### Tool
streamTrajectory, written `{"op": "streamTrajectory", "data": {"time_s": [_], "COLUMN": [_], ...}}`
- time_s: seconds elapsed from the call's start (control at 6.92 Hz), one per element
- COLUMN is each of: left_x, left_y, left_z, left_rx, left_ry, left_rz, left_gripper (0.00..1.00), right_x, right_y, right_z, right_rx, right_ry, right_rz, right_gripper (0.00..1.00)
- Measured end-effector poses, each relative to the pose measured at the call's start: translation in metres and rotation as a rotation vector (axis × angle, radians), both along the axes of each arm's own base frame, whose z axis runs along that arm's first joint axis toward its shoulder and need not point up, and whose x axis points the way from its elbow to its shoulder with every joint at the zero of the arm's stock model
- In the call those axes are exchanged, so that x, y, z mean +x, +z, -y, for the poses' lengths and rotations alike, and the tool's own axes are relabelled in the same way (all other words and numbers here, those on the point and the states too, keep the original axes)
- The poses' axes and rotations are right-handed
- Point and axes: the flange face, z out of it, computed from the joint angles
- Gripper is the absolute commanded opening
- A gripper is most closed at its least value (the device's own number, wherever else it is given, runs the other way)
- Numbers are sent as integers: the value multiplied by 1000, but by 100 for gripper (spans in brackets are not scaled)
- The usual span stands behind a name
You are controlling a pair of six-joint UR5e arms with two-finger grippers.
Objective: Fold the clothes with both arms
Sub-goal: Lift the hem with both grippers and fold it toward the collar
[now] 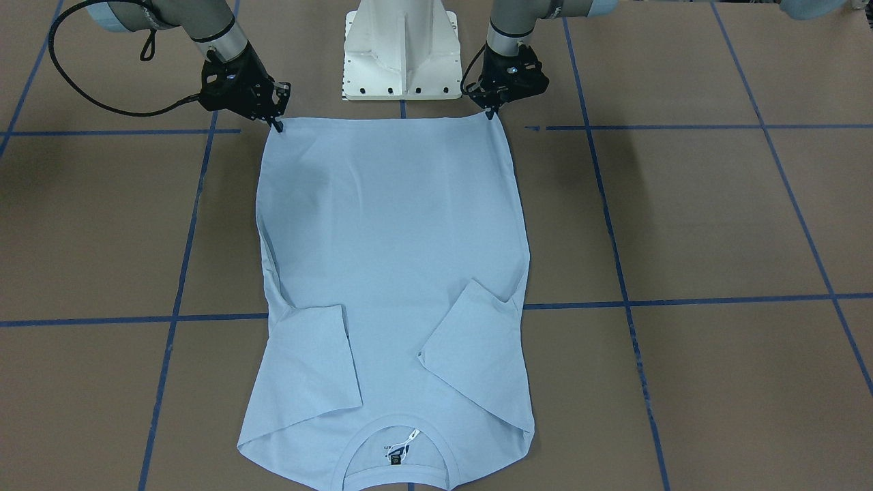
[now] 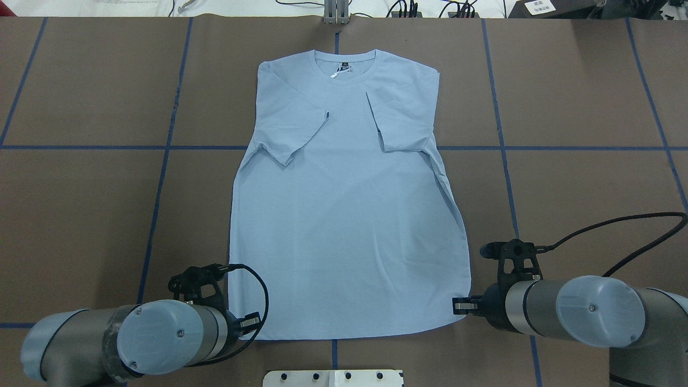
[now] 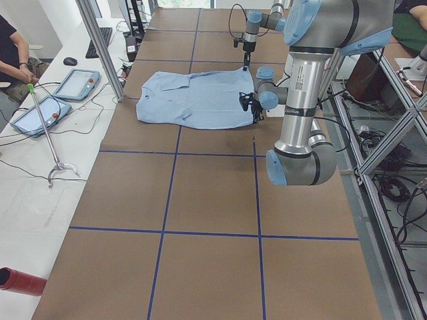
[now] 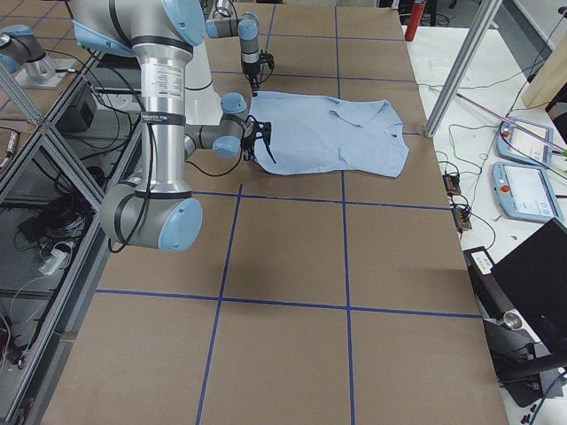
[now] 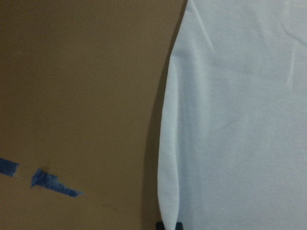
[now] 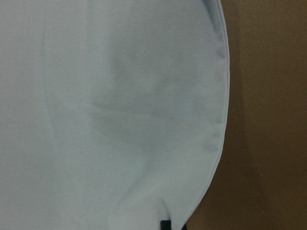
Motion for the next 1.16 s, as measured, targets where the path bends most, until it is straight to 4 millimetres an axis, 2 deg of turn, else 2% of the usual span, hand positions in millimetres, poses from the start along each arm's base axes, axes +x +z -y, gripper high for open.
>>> {"op": "streamTrajectory", "data": {"time_s": [0.29,0.72,0.87,1.01,1.16], "left_x": [-27,-47,-55,-58,-60], "left_y": [-29,-54,-64,-70,-74], "left_z": [-19,-82,-97,-100,-90], "left_rx": [-2,-5,-4,-1,5], "left_ry": [32,162,198,208,192], "left_rz": [10,50,40,28,21], "left_gripper": [0,0,0,0,0], "right_x": [29,72,81,85,84], "right_y": [-8,-14,-15,-18,-25], "right_z": [-14,-60,-69,-70,-62], "right_rx": [-23,-126,-164,-180,-178], "right_ry": [-44,-242,-300,-320,-305], "right_rz": [16,20,23,30,52], "right_gripper": [0,0,0,0,0]}}
